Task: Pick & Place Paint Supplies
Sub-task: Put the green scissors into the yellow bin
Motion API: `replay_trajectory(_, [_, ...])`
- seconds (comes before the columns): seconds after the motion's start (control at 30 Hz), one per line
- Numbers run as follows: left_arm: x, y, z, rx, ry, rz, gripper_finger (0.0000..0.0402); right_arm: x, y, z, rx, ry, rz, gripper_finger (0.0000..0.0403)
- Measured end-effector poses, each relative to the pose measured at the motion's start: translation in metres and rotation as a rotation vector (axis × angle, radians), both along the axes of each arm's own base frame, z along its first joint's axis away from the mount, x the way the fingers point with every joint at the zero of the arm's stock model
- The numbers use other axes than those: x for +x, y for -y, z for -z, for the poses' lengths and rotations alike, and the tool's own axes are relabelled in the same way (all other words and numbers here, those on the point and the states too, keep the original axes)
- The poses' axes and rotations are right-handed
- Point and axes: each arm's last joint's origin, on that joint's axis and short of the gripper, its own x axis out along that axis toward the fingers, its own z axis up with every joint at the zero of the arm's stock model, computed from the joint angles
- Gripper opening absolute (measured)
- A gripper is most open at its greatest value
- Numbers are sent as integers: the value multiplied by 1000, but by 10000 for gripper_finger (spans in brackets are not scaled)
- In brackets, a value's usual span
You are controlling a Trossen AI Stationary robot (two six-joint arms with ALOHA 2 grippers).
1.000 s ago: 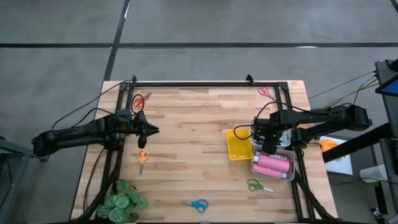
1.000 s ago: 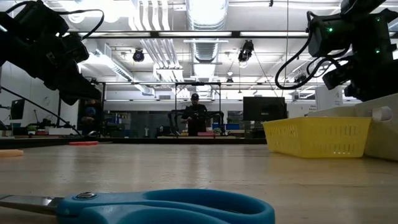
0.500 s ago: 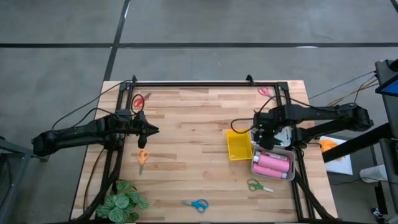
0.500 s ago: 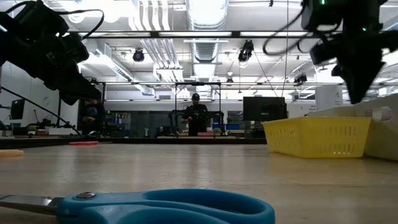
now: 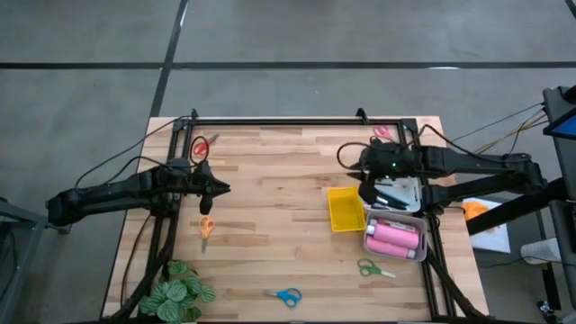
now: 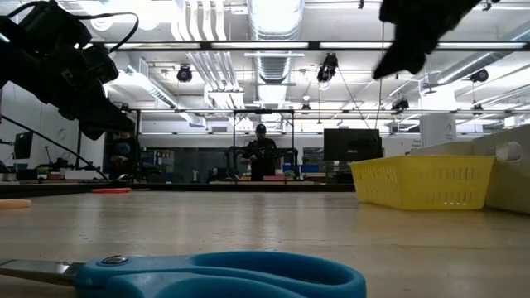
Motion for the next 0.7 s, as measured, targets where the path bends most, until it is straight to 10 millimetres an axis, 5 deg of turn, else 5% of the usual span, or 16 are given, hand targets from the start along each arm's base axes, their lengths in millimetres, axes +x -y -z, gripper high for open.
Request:
replay_trajectory(0.37, [0, 0, 0, 0, 0, 1, 72, 44, -1, -10, -107, 351, -275, 93])
replay_trajectory(0.7, [0, 0, 0, 0, 0, 0, 72, 67, 1, 12, -54, 292, -273, 93])
